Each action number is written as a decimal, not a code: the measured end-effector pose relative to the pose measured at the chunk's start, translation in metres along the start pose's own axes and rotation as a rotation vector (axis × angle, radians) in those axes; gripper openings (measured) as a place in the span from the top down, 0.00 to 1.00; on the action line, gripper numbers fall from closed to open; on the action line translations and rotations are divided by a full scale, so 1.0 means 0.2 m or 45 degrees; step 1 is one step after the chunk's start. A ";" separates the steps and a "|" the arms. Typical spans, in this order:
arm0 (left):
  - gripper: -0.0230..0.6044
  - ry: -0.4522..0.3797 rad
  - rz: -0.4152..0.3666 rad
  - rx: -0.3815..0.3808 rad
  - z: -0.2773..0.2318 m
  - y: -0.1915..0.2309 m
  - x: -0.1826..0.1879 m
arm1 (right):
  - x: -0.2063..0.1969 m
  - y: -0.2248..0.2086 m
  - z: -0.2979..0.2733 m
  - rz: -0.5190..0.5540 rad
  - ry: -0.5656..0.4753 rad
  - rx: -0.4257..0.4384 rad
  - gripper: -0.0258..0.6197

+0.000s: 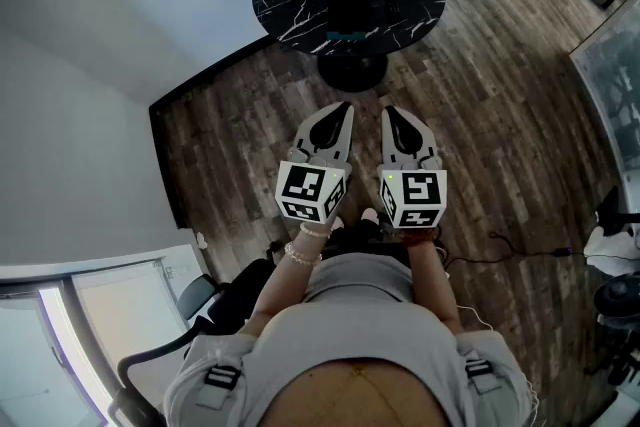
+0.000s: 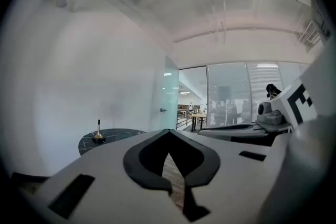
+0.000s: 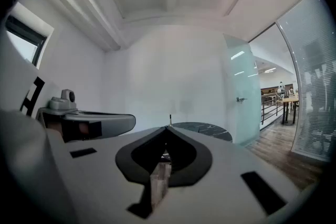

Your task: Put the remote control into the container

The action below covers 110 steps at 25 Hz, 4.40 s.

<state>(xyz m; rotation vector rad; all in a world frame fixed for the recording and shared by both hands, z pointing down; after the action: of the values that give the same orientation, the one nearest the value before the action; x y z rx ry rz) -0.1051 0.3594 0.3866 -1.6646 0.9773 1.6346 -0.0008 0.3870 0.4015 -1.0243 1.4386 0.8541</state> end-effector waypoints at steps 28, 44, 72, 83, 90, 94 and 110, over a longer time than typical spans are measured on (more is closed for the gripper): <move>0.96 0.011 0.033 0.041 -0.06 -0.10 -0.03 | -0.01 -0.13 0.02 -0.017 -0.014 0.050 0.94; 0.96 0.031 0.045 -0.002 -0.23 0.00 -0.04 | 0.00 -0.20 -0.14 -0.029 0.003 0.021 0.94; 0.96 0.079 0.051 -0.187 -0.73 0.55 -0.02 | 0.03 -0.20 -0.84 -0.036 0.044 -0.129 0.94; 0.96 0.103 0.070 -0.217 -0.75 0.61 0.00 | 0.04 -0.19 -0.87 -0.043 0.063 -0.196 0.94; 0.96 0.110 0.080 -0.197 -0.80 0.66 -0.03 | 0.02 -0.21 -0.93 -0.049 0.084 -0.173 0.94; 0.96 0.108 0.080 -0.182 -0.87 0.67 -0.03 | 0.02 -0.26 -0.99 -0.050 0.093 -0.149 0.94; 0.96 0.132 0.071 -0.109 -1.30 0.62 0.02 | 0.11 -0.63 -1.26 -0.059 0.092 -0.020 0.94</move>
<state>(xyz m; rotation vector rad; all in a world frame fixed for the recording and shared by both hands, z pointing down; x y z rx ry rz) -0.0651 0.0748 0.4080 -1.8094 1.0254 1.6615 0.0242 0.1061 0.4156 -1.1060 1.4648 0.8030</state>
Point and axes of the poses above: the fingertips, and each gripper's own axes: z backward along the fingers, y to its left, x out of its top, the point moved 4 cm from there along z, backward along the fingers, and after that the axes turned 10 degrees about x, right-handed, at the moved point
